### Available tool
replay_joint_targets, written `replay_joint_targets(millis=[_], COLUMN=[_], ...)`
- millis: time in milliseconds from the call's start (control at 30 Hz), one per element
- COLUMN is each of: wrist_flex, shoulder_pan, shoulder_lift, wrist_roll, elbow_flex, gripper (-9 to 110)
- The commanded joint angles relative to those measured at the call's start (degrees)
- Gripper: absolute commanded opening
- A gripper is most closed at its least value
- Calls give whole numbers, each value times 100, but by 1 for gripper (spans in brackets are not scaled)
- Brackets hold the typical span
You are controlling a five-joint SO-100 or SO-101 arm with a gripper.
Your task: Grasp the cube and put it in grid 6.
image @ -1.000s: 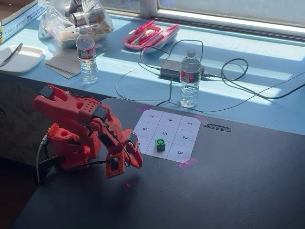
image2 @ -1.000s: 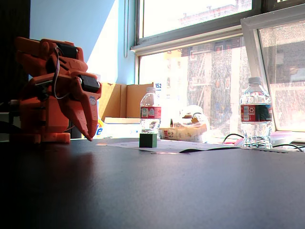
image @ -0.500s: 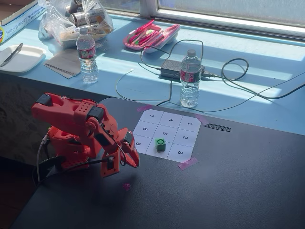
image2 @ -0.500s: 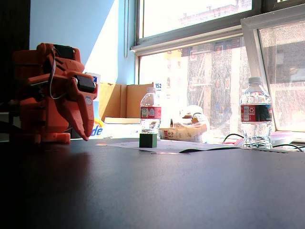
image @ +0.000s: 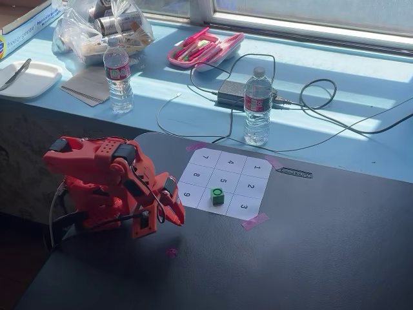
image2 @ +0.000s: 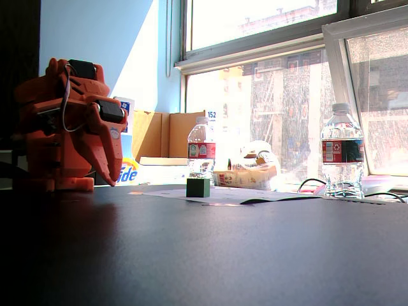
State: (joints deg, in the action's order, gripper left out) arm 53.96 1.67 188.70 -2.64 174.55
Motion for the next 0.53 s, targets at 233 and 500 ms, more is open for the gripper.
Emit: replay_joint_targets(millis=[233,500], wrist_flex=[-53,-53], shoulder_pan=[79,18], shoulder_lift=[44,44], wrist_roll=[97,35], elbow_flex=[202,202], gripper=[1,1])
